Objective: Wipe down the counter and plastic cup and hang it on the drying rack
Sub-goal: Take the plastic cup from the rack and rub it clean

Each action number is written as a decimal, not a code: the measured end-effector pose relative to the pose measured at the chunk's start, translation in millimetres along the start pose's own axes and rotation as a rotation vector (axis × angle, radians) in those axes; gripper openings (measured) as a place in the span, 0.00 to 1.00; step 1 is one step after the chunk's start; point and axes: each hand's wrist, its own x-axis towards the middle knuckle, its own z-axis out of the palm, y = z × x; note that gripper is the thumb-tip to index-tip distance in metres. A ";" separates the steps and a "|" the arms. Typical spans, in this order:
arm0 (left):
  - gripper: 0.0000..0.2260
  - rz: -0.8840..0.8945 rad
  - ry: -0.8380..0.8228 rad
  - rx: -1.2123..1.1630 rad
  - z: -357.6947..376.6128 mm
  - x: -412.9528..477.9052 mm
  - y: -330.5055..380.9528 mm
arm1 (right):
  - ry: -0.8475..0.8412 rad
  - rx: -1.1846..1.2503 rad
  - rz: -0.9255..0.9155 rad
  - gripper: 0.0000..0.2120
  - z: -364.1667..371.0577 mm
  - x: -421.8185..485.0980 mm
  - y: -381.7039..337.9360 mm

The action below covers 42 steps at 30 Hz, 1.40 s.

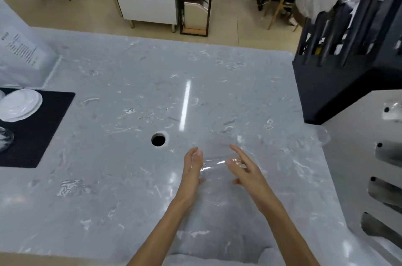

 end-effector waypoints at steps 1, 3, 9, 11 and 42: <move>0.19 0.010 0.003 0.025 2.0 -1.1 -0.8 | 0.001 -0.007 -0.002 0.23 -1.4 -5.8 0.8; 0.11 0.029 -0.005 0.043 4.8 -2.8 -0.6 | -0.023 -0.041 0.007 0.28 -16.3 -16.2 2.4; 0.08 0.005 -0.036 0.065 23.6 -16.5 -4.8 | 0.564 -0.819 -0.076 0.30 -79.6 -51.1 53.6; 0.07 -0.029 -0.022 0.087 25.5 -19.5 -9.1 | 0.590 -0.894 0.131 0.30 -94.5 -59.4 77.6; 0.17 -0.066 -0.171 0.240 16.4 -31.8 -16.6 | 0.073 0.234 0.125 0.20 -5.3 -54.4 64.5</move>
